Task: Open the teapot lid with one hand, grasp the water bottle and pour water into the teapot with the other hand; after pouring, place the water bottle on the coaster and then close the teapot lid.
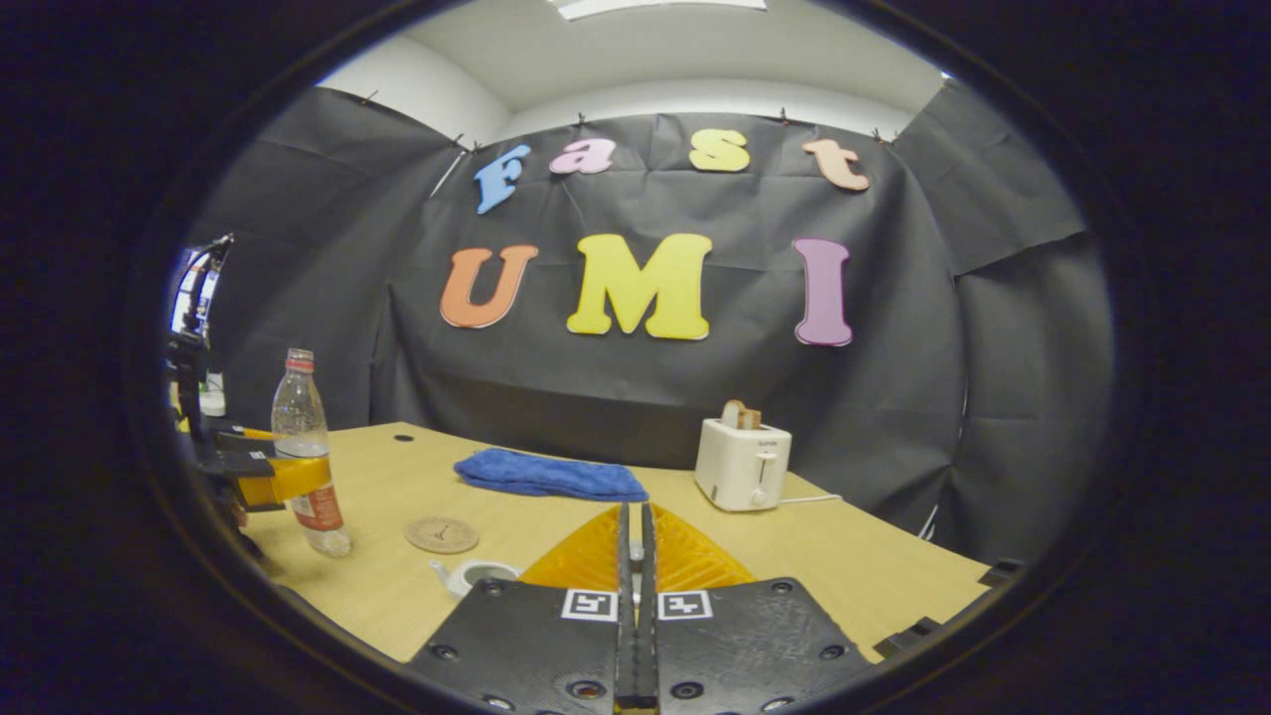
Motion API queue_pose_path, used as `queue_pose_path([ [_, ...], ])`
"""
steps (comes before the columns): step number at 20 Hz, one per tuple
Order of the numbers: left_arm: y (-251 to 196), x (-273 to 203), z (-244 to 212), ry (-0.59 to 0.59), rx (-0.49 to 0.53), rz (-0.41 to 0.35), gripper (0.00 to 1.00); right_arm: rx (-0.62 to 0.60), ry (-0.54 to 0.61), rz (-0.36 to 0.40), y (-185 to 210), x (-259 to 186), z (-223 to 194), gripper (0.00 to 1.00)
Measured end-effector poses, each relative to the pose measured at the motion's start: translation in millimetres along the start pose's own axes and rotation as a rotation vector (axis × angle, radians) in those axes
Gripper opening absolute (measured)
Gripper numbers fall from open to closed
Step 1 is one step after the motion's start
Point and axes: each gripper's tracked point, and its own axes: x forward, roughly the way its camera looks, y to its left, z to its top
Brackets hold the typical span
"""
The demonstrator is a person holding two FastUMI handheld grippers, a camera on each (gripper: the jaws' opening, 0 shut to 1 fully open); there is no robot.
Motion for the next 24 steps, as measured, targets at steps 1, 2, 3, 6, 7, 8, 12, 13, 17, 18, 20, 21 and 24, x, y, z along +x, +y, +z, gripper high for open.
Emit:
queue_pose_path([
  [1, 0.6, -2.4, 4.6, 0.011, 0.041, 0.014, 0.77, 0.004, 0.003, -0.018, -9.4, 0.1, -1.1, 0.0],
  [2, -0.5, -4.9, 9.1, 0.019, 0.091, 0.022, 0.77, 0.009, 0.009, -0.033, -17.8, 1.0, -3.8, 0.0],
  [3, -2.6, -7.3, 13.4, 0.03, 0.144, 0.032, 0.77, 0.019, 0.018, -0.042, -24.7, 0.9, -6.5, 0.0],
  [6, -11.1, -9.4, 21.9, 0.069, 0.312, 0.054, 0.76, 0.05, 0.053, -0.059, -44.0, 2.7, -18.6, 0.0],
  [7, -14.7, -9.1, 23.2, 0.084, 0.372, 0.063, 0.76, 0.055, 0.065, -0.065, -49.1, 4.6, -20.7, 0.0],
  [8, -19.2, -10.4, 24.6, 0.094, 0.432, 0.073, 0.76, 0.06, 0.074, -0.073, -55.6, 5.3, -23.0, 0.0],
  [12, -33.2, -7.4, 19.0, 0.157, 0.614, 0.076, 0.76, 0.1, 0.089, -0.097, -76.5, 7.7, -24.6, 0.0],
  [13, -34.9, -7.1, 18.4, 0.17, 0.669, 0.08, 0.76, 0.11, 0.091, -0.103, -81.2, 7.4, -24.7, 0.0],
  [17, -41.4, -1.9, 17.0, 0.201, 0.904, 0.073, 0.75, 0.12, 0.102, -0.124, -93.4, 10.9, -29.9, 0.0],
  [18, -44.8, -3.3, 11.6, 0.222, 0.967, 0.058, 0.75, 0.118, 0.106, -0.131, -95.7, 11.0, -30.4, 0.0],
  [20, -47.5, -1.8, 2.4, 0.248, 1.054, 0.041, 0.75, 0.122, 0.106, -0.14, -101.0, 10.0, -30.6, 0.0],
  [21, -52.1, -0.5, 3.7, 0.252, 1.101, 0.039, 0.75, 0.124, 0.106, -0.143, -102.2, 10.6, -30.4, 0.0],
  [24, -60.4, -4.3, 7.0, 0.264, 1.226, 0.028, 0.75, 0.122, 0.11, -0.157, -107.8, 12.5, -31.7, 0.0],
])
